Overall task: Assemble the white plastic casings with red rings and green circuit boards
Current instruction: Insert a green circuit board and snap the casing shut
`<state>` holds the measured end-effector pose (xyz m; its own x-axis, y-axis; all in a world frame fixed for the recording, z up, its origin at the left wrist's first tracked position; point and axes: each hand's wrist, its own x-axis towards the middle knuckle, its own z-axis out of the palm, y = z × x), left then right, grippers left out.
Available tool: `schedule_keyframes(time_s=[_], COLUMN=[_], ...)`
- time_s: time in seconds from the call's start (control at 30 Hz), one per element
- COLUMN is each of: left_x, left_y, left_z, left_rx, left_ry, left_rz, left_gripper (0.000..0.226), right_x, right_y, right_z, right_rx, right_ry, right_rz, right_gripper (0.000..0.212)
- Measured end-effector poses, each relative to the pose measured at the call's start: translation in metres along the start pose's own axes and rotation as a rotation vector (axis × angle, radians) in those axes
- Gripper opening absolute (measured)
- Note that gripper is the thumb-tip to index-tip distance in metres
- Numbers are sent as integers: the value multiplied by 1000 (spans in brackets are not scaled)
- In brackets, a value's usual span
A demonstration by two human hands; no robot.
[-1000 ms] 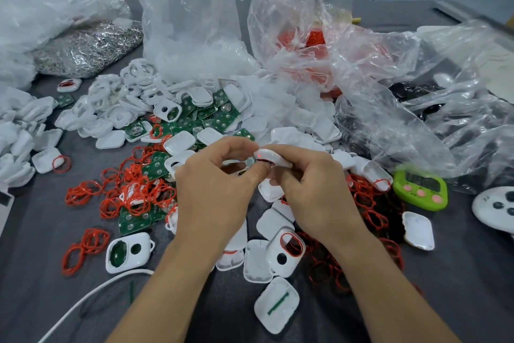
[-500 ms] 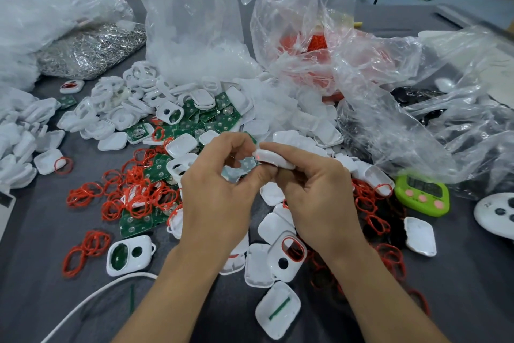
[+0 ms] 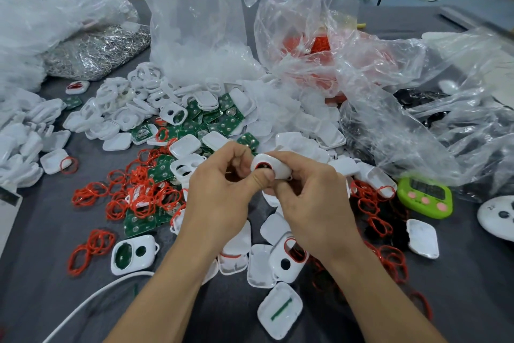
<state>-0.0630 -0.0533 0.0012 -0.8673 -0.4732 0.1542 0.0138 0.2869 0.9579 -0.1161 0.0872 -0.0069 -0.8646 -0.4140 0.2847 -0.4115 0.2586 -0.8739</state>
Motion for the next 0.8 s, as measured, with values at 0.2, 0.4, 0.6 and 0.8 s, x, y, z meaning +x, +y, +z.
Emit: schedule_keyframes(time_s=[0.2, 0.4, 0.6, 0.8], left_x=[-3, -6, -7, -5], left_y=[-1, 1, 4, 13], left_z=[1, 3, 2, 5], left_rx=[51, 119, 140, 112], left_ry=[-13, 15, 0, 15], left_rz=[-28, -20, -7, 46], left_gripper=[27, 25, 26, 29], right_x=[-3, -4, -5, -3], right_y=[2, 0, 0, -4], right_z=[1, 4, 6, 7], right_rx=[-49, -99, -143, -105], right_ry=[1, 7, 27, 76], right_rz=[16, 29, 39, 42], right_gripper=[35, 31, 19, 10])
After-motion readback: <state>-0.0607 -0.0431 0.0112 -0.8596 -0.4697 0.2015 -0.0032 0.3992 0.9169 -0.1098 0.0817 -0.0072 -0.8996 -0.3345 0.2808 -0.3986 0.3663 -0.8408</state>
